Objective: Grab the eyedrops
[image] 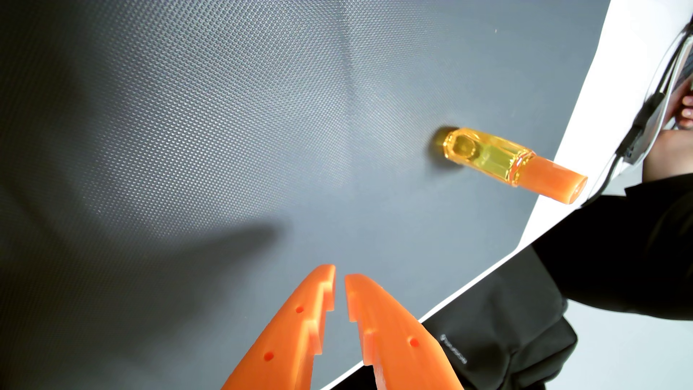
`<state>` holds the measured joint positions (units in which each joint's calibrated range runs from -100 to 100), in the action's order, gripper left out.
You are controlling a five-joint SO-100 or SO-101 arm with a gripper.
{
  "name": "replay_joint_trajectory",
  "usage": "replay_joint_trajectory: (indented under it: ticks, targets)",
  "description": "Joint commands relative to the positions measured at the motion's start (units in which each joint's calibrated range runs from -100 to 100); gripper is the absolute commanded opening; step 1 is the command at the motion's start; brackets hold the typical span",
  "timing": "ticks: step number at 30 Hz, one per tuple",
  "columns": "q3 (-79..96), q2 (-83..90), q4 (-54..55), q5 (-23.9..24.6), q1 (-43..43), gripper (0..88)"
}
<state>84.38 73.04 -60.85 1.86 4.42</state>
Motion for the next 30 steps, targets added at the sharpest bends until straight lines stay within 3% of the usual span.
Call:
replay_joint_trajectory:
  ticks: [1, 20, 30]
  targets:
    - [-0.1, 0.5, -0.2, -0.2, -0.3, 1.1]
    - [-5.6, -0.5, 2.6, 0.9, -1.8, 1.1]
    - [-23.8, -4.7, -6.1, -6.4, -2.8, 1.4]
